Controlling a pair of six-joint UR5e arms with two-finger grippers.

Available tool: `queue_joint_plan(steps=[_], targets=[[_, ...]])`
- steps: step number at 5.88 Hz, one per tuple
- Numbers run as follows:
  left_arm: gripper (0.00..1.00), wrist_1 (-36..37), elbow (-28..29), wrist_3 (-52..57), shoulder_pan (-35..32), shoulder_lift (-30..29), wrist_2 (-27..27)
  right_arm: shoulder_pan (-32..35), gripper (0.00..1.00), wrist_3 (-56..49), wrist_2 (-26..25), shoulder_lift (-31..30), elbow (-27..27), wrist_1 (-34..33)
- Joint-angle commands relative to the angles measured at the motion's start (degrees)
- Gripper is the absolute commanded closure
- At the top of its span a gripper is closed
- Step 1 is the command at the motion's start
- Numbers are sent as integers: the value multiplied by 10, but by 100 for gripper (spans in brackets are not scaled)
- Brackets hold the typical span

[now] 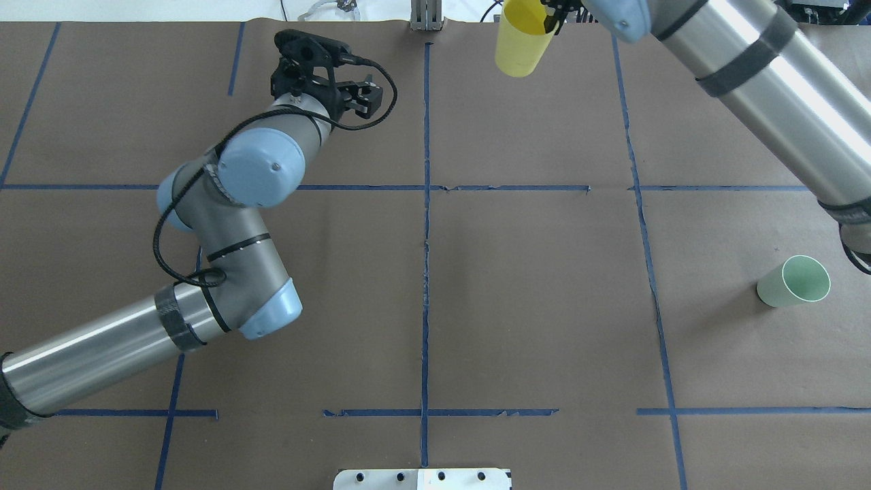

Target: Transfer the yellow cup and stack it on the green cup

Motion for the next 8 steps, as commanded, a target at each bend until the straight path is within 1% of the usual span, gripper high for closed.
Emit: queue_joint_plan(steps=[1, 2, 3, 4, 5, 6, 7, 8], targets=[[0, 97, -55, 2, -75, 56, -185, 8, 100, -34, -24, -157, 159, 0], [0, 203, -105, -8, -119, 72, -310, 26, 100, -94, -26, -225, 213, -1], [0, 297, -172, -49, -125, 112, -348, 43, 100, -147, -27, -303, 258, -1], [0, 303, -208, -52, -129, 122, -353, 46, 100, -207, -44, -410, 308, 6], [0, 303, -221, -53, -130, 140, -369, 56, 100, -294, -55, -487, 322, 8], [0, 303, -222, -53, -130, 147, -381, 68, 100, -333, -56, -550, 321, 34], [0, 303, -222, -64, -128, 150, -381, 68, 100, -335, -56, -603, 311, 107], [0, 303, -222, -68, -128, 151, -381, 68, 100, -332, -56, -606, 304, 122]])
